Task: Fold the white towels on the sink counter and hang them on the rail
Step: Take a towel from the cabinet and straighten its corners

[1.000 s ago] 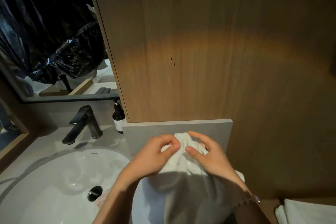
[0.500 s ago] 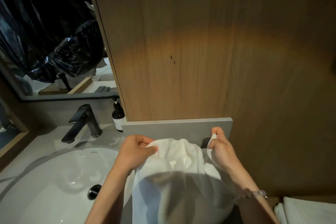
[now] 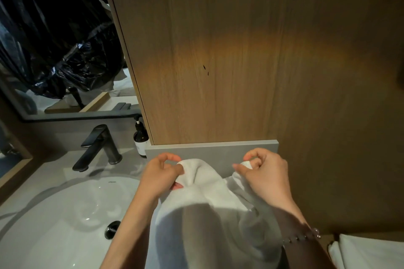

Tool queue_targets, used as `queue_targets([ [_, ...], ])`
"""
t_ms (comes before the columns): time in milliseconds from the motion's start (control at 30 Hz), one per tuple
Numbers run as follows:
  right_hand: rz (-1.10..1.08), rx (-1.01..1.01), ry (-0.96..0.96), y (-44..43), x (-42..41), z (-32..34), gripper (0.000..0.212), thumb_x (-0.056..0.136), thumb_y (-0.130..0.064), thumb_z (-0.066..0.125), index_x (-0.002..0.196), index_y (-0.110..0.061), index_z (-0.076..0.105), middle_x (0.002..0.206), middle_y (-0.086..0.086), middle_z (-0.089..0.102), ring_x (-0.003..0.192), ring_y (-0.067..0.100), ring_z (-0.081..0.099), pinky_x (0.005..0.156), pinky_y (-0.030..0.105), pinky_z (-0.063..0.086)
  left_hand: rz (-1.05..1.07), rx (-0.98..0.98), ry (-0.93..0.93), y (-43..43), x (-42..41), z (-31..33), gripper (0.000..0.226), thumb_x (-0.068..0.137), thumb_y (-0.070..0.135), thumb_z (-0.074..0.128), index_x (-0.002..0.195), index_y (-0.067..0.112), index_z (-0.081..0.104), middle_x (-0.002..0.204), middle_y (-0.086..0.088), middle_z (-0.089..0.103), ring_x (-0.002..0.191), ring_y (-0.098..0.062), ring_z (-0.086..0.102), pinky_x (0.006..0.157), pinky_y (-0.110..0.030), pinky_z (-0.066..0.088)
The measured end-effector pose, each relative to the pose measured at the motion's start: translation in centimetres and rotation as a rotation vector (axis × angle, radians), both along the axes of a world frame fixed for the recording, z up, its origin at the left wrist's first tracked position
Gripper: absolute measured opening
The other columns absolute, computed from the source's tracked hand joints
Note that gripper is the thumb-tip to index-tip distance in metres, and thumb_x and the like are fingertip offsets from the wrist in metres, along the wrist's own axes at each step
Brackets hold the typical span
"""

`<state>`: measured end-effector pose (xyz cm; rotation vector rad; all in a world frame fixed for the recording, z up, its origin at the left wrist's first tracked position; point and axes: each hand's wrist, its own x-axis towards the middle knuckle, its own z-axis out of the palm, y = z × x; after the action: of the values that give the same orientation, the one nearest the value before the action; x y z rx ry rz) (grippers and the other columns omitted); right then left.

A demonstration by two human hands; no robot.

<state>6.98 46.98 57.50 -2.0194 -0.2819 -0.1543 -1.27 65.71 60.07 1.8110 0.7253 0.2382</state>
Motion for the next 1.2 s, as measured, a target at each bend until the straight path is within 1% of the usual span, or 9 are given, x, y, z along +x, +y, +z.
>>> queue_targets([
  [100, 0.047, 0.205, 0.179, 1.1, -0.8, 0.5, 0.019, 0.072, -0.023, 0.081, 0.08, -0.026, 0.064, 0.042, -0.01, 0.056, 0.05, 0.006, 0.051, 0.06, 0.022, 0.042, -0.087, -0.306, -0.058, -0.9, -0.1, 1.1, 0.024, 0.086, -0.006, 0.051, 0.099, 0.01, 0.064, 0.076, -0.009, 0.061, 0.049, -0.012, 0.059, 0.05, -0.022, 0.053],
  [200, 0.154, 0.398, 0.28, 2.1, -1.6, 0.8, 0.018, 0.08, -0.012, 0.073, 0.09, -0.023, 0.064, 0.046, -0.009, 0.059, 0.042, 0.0, 0.051, 0.051, 0.014, 0.041, -0.151, -0.459, -0.086, -1.7, -0.2, 1.5, 0.028, 0.089, -0.008, 0.048, 0.103, 0.011, 0.062, 0.076, -0.013, 0.062, 0.049, -0.017, 0.064, 0.055, -0.023, 0.057],
  [300, 0.242, 0.424, 0.275, 2.5, -2.0, 0.8, 0.021, 0.085, -0.001, 0.064, 0.091, -0.021, 0.061, 0.045, -0.012, 0.057, 0.039, -0.002, 0.048, 0.049, 0.013, 0.037, -0.166, -0.507, -0.094, -2.0, -0.2, 1.7, 0.029, 0.09, -0.009, 0.049, 0.111, 0.01, 0.058, 0.08, -0.018, 0.07, 0.057, -0.024, 0.069, 0.055, -0.024, 0.058],
  [433, 0.325, 0.381, 0.214, 2.5, -2.4, 0.9, 0.029, 0.086, 0.007, 0.059, 0.087, -0.022, 0.064, 0.049, -0.016, 0.058, 0.047, -0.004, 0.053, 0.05, 0.007, 0.039, -0.138, -0.39, -0.049, -2.1, 0.0, 2.0, 0.038, 0.09, -0.005, 0.052, 0.123, 0.013, 0.051, 0.091, -0.021, 0.069, 0.055, -0.021, 0.069, 0.054, -0.024, 0.058],
  [667, 0.387, 0.228, 0.007, 2.4, -3.4, 1.3, 0.033, 0.074, -0.003, 0.074, 0.083, -0.033, 0.063, 0.081, -0.019, 0.069, 0.081, -0.007, 0.066, 0.069, 0.007, 0.049, -0.027, -0.141, -0.067, -2.9, 0.8, 2.4, 0.054, 0.089, -0.006, 0.05, 0.138, 0.011, 0.038, 0.056, -0.006, 0.054, 0.036, -0.008, 0.053, 0.044, -0.018, 0.05],
  [767, 0.376, 0.205, -0.019, 2.3, -3.6, 1.4, 0.034, 0.065, -0.012, 0.084, 0.084, -0.032, 0.063, 0.078, -0.024, 0.066, 0.082, -0.01, 0.064, 0.068, 0.004, 0.047, 0.017, 0.025, -0.044, -2.8, 1.2, 2.0, 0.062, 0.085, 0.002, 0.054, 0.142, 0.015, 0.035, 0.083, -0.014, 0.067, 0.067, -0.022, 0.065, 0.07, -0.032, 0.058],
  [867, 0.341, 0.235, -0.027, 2.4, -3.6, 1.2, 0.033, 0.063, -0.013, 0.086, 0.083, -0.029, 0.064, 0.075, -0.023, 0.066, 0.08, -0.009, 0.065, 0.067, 0.005, 0.048, 0.063, 0.242, 0.017, -2.5, 1.4, 1.9, 0.068, 0.081, 0.014, 0.055, 0.144, 0.021, 0.032, 0.111, -0.016, 0.067, 0.098, -0.028, 0.065, 0.091, -0.042, 0.051],
  [1033, 0.325, 0.186, -0.042, 2.6, -3.6, 1.5, 0.038, 0.066, -0.017, 0.085, 0.081, -0.038, 0.058, 0.078, -0.029, 0.061, 0.083, -0.018, 0.059, 0.068, 0.001, 0.045, 0.019, 0.256, 0.034, -2.4, 1.3, 2.0, 0.069, 0.079, 0.013, 0.056, 0.144, 0.018, 0.034, 0.091, -0.009, 0.07, 0.091, -0.027, 0.067, 0.089, -0.043, 0.052],
  [1200, 0.355, 0.082, -0.063, 2.9, -3.7, 1.2, 0.034, 0.066, -0.025, 0.085, 0.082, -0.039, 0.057, 0.083, -0.033, 0.057, 0.083, -0.023, 0.055, 0.068, -0.002, 0.043, 0.019, 0.222, -0.014, -2.5, 1.6, 1.8, 0.067, 0.08, 0.009, 0.055, 0.143, 0.021, 0.036, 0.12, -0.016, 0.062, 0.093, -0.026, 0.067, 0.087, -0.042, 0.054],
])
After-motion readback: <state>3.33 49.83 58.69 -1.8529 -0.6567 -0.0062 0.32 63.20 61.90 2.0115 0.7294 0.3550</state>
